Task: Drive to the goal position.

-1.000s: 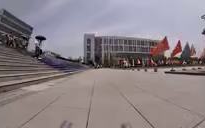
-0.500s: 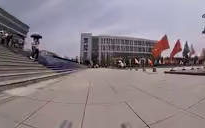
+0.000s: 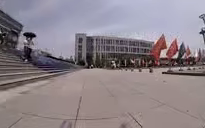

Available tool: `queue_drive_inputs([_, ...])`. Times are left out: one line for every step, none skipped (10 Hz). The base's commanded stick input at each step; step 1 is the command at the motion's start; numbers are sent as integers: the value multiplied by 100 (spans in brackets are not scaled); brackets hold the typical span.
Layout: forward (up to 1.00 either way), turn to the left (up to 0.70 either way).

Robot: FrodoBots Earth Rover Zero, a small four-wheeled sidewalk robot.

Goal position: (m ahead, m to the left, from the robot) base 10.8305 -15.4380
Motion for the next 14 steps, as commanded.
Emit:
queue_drive_inputs([100,-27])
queue_drive_inputs([100,-6])
queue_drive_inputs([100,-3])
queue_drive_inputs([100,-32])
queue_drive_inputs([100,-16])
queue_drive_inputs([100,-1])
queue_drive_inputs([100,-27])
queue_drive_inputs([100,0])
queue_drive_inputs([100,0])
queue_drive_inputs([100,-22])
queue_drive_inputs([100,-3])
queue_drive_inputs([100,0])
queue_drive_inputs([100,-23])
queue_drive_inputs([100,-4])
